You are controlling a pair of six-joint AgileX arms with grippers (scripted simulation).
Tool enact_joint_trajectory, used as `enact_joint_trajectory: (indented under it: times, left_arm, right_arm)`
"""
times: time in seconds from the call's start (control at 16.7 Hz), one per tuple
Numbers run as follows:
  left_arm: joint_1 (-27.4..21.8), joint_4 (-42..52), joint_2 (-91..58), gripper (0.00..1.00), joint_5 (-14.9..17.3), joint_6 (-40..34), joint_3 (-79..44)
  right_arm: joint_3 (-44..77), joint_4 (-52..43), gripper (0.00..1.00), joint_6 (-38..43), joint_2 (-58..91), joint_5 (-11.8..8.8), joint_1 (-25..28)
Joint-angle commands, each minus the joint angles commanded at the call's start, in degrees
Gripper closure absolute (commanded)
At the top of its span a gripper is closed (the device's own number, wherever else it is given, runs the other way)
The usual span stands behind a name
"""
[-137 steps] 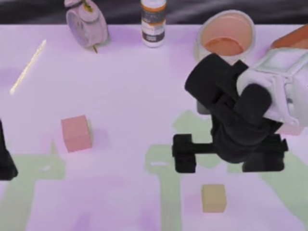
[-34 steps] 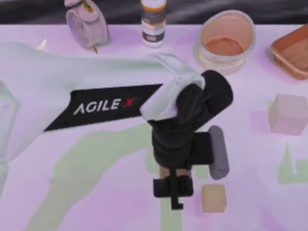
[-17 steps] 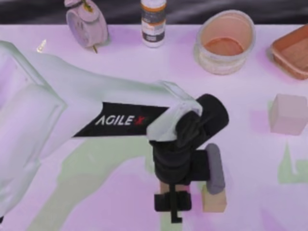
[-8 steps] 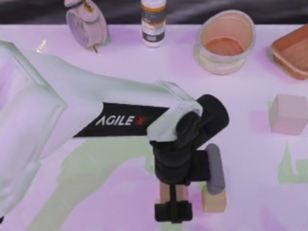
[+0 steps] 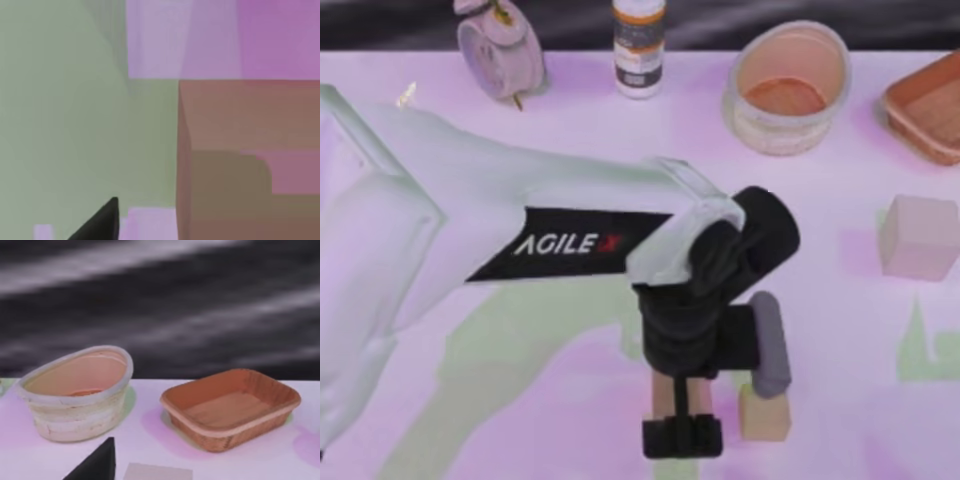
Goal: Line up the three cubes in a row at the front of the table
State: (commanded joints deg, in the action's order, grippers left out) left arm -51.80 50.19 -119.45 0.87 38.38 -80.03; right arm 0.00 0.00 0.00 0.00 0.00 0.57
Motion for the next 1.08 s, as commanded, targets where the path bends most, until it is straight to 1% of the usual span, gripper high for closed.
enact_joint_trajectory:
  times: [0.3,0.42,0.66,0.78,0.96,1.08]
  left_arm:
    - [0.82,10.00,3.69,0.00,0.00,-0.03,-5.66]
    - [1.07,11.73,4.73,0.00,-0.03,-0.09,-6.85]
    - [0.77,11.65,4.56,0.00,-0.03,-0.09,-6.77]
    - [1.61,10.74,6.14,0.00,-0.14,-0.56,-5.37]
    - [5.22,7.04,12.87,0.00,-0.51,-2.76,0.29]
    - [8.94,3.28,20.16,0.00,-0.80,-5.16,6.12]
  right_arm:
    - [0.00,0.00,0.00,0.00,0.00,0.00,0.00]
    - [0.00,0.00,0.00,0.00,0.00,0.00,0.00]
    - [0.01,-0.01,0.00,0.00,0.01,0.00,0.01]
    - [1.72,-1.20,0.00,0.31,1.72,-0.05,0.15]
    - [8.73,-5.79,0.00,1.46,8.83,-0.10,0.54]
    - [15.95,-10.35,0.00,2.56,16.63,-0.07,0.83]
